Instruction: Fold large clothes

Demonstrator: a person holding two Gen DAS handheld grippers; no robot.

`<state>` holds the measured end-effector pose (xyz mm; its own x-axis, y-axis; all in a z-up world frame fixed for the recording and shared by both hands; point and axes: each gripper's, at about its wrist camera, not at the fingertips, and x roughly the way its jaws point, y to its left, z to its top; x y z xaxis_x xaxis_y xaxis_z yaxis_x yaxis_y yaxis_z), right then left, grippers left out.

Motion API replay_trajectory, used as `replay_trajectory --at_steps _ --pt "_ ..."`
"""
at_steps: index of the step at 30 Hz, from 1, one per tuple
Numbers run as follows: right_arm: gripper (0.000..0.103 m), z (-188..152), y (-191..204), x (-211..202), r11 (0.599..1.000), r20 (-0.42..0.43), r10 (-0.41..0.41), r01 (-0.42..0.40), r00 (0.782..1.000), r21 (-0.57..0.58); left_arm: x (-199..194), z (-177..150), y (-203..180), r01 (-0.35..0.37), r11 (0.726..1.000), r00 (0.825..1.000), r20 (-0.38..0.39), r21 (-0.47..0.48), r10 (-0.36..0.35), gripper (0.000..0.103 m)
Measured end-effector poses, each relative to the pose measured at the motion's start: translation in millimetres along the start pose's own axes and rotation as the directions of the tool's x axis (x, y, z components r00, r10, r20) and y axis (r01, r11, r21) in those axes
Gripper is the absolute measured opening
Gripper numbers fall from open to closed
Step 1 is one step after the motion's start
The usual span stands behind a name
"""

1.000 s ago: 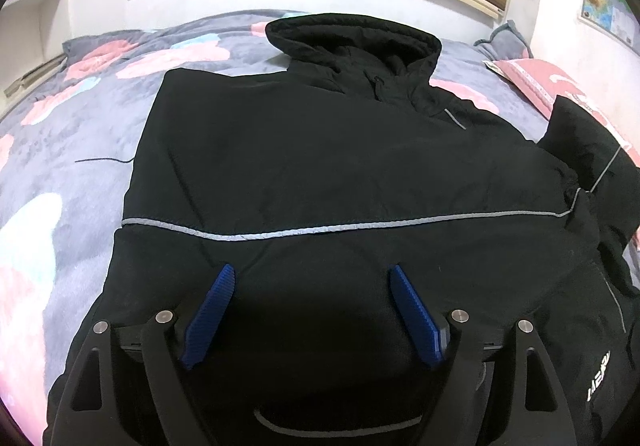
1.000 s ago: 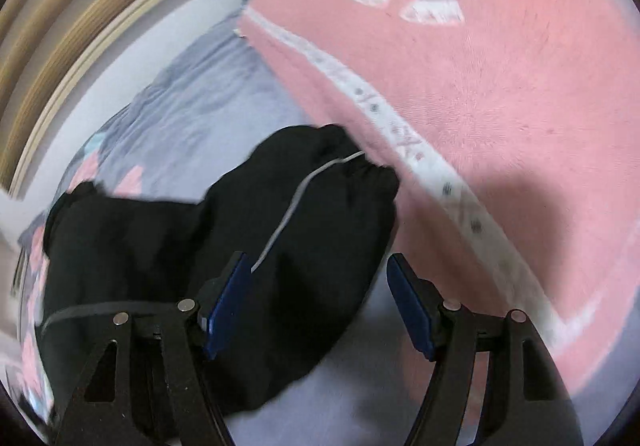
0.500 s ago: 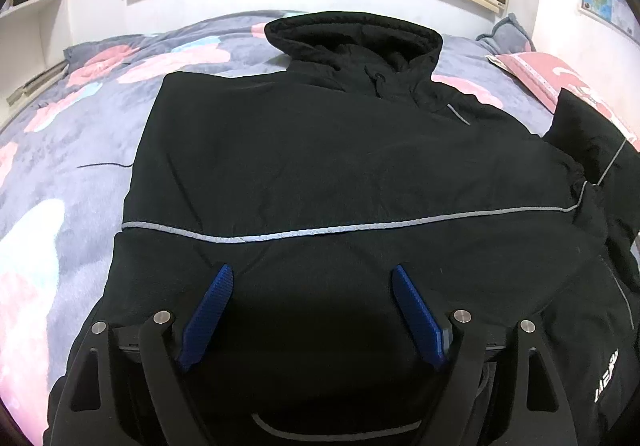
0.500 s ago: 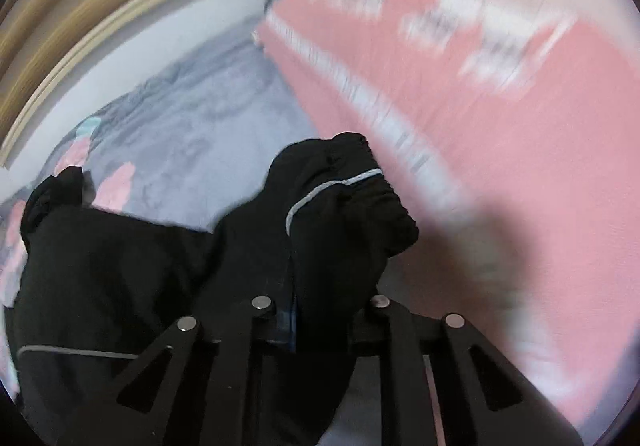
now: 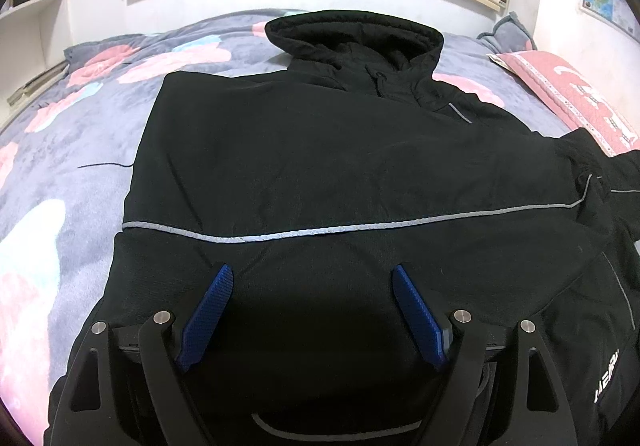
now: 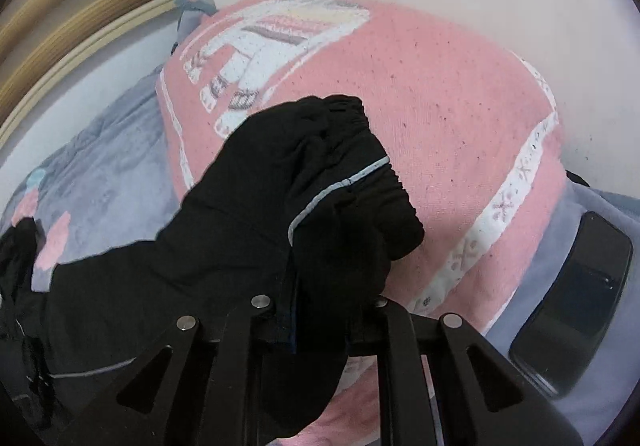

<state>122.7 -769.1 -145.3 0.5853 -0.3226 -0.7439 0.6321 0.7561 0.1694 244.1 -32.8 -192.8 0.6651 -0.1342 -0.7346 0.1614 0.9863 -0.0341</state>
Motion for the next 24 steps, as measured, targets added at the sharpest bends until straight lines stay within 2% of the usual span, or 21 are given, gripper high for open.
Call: replay_trajectory --at_steps 2,5,9,12,16,18,21,24 --pt "0.017 2 8 -13 0.999 0.01 0.039 -0.039 0.999 -0.001 0 0 0 0.0 1.0 1.0 0.001 0.0 0.0 0.083" --pt "0.017 -9 43 -37 0.993 0.028 0.118 -0.118 0.993 -0.008 0 0 -1 -0.007 1.0 1.0 0.0 -0.001 0.007 0.083" --pt "0.016 -34 123 -77 0.972 0.031 0.2 -0.194 0.979 -0.135 -6 5 -3 -0.025 1.0 0.999 -0.024 0.001 0.025 0.083" --pt "0.017 -57 197 -119 0.939 0.042 0.252 -0.234 0.967 -0.252 -28 9 5 -0.014 0.999 1.0 -0.015 -0.048 0.013 0.083" --pt "0.017 -94 304 -164 0.871 0.033 0.338 -0.299 0.941 -0.391 -67 15 20 0.029 0.996 1.0 0.013 -0.09 -0.028 0.083" --pt "0.017 -109 352 -169 0.84 0.006 0.363 -0.325 0.932 -0.434 -84 19 24 0.013 0.997 1.0 0.026 -0.078 -0.011 0.083" --pt "0.017 -146 423 -193 0.774 -0.018 0.414 -0.363 0.91 -0.518 -115 25 36 -0.002 0.998 0.997 0.072 -0.06 0.006 0.083" --pt "0.022 -178 481 -207 0.725 -0.069 0.458 -0.418 0.886 -0.547 -139 27 49 -0.014 0.998 0.994 0.106 -0.066 0.021 0.083"
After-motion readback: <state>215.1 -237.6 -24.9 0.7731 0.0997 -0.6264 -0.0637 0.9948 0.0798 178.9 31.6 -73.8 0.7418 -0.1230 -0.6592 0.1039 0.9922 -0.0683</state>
